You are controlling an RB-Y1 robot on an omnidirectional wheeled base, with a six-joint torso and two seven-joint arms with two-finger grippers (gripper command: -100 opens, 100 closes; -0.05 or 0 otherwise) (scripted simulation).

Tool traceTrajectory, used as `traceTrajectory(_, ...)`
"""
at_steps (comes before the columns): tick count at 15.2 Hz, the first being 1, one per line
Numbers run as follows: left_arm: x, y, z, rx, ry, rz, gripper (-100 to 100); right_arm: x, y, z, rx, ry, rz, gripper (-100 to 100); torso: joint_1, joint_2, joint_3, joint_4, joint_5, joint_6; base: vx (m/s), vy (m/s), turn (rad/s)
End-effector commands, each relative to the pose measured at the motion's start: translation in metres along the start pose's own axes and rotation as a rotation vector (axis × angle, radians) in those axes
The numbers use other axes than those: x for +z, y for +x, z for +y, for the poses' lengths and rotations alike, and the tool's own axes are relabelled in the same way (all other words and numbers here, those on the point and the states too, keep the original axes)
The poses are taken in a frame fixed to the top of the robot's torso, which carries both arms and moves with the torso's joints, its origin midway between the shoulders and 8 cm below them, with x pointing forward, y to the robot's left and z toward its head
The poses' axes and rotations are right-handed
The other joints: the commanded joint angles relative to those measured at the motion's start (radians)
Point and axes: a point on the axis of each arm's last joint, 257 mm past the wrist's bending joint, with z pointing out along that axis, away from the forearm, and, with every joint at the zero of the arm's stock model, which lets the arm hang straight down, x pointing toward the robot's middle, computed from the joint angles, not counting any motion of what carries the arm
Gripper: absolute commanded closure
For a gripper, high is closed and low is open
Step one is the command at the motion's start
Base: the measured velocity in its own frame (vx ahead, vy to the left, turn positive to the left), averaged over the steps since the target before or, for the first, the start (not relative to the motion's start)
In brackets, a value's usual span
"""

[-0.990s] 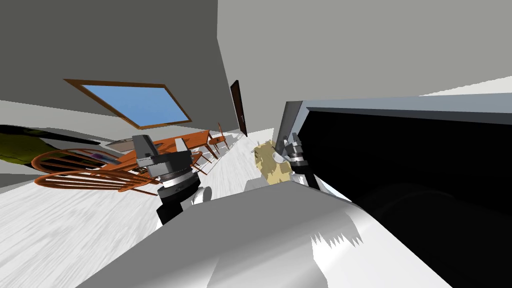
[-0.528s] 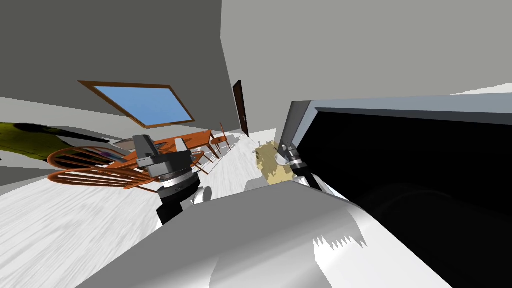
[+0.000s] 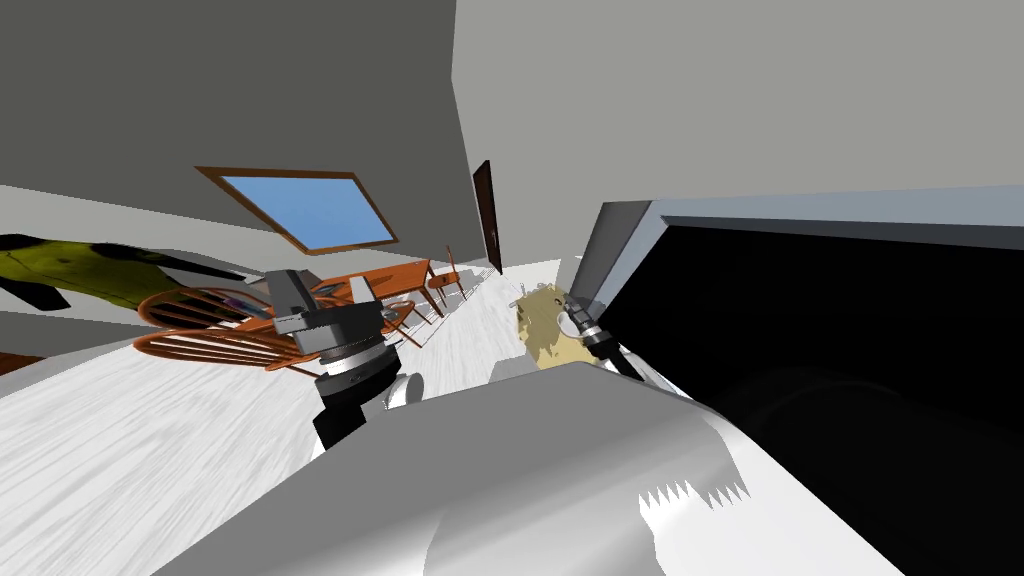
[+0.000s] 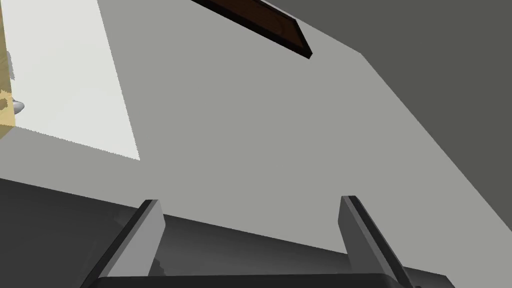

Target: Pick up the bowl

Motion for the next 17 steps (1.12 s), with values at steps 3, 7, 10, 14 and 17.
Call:
traceTrajectory(3,0.000,0.000,0.000,0.000,0.000,0.000,0,-0.022,0.012,-0.052,-0.141,0.122,0.091,-100,-0.001,0.000,0.000,0.000,0.000,0.000,0.092,0.024,0.103)
traceTrajectory(7,0.000,0.000,0.000,0.000,0.000,0.000,0,-0.058,0.020,-0.115,-0.321,0.266,0.213,-100,0.000,0.000,0.000,0.000,0.000,0.000,0.090,0.032,0.116)
traceTrajectory(10,0.000,0.000,0.000,0.000,0.000,0.000,0,-0.076,0.019,-0.141,-0.388,0.323,0.263,-100,0.002,-0.001,0.000,0.000,0.000,0.000,0.099,0.048,0.080)
traceTrajectory(14,0.000,0.000,0.000,0.000,0.000,0.000,0,-0.129,0.014,-0.200,-0.574,0.459,0.406,-100,0.000,0.000,0.000,0.000,0.000,0.000,0.091,0.034,0.114)
traceTrajectory(17,0.000,0.000,0.000,0.000,0.000,0.000,0,-0.152,0.009,-0.221,-0.635,0.510,0.459,-100,0.002,-0.001,-0.001,0.000,0.000,0.000,0.099,0.047,0.096)
